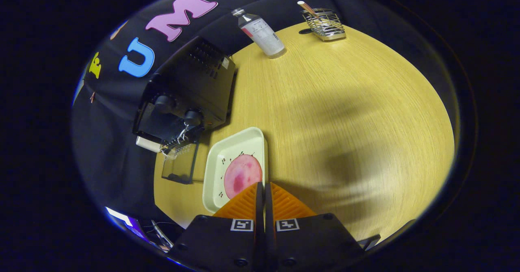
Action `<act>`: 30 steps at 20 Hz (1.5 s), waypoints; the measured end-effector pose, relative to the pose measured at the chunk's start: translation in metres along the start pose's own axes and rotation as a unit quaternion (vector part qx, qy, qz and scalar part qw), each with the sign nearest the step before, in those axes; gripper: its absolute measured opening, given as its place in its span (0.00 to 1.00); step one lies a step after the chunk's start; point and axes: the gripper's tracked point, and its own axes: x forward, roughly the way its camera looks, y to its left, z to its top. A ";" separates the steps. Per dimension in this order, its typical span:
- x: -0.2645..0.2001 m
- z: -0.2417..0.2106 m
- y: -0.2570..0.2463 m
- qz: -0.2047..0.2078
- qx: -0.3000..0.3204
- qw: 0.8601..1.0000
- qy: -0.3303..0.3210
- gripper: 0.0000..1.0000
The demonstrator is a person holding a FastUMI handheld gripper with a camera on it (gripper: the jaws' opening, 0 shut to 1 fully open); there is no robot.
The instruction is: Open the toaster oven, put the food inside, and close the toaster oven door.
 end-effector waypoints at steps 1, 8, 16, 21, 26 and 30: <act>-0.004 0.004 0.005 0.009 0.011 1.000 -0.006 0.06; -0.018 0.022 0.018 0.031 0.068 0.997 -0.035 0.06; -0.052 0.013 0.058 0.044 0.076 0.995 -0.054 0.06; -0.057 -0.003 0.096 0.037 0.086 0.993 -0.076 0.06; -0.046 -0.021 0.142 0.027 0.117 0.987 -0.105 0.06; -0.037 -0.034 0.175 0.023 0.140 0.981 -0.134 0.06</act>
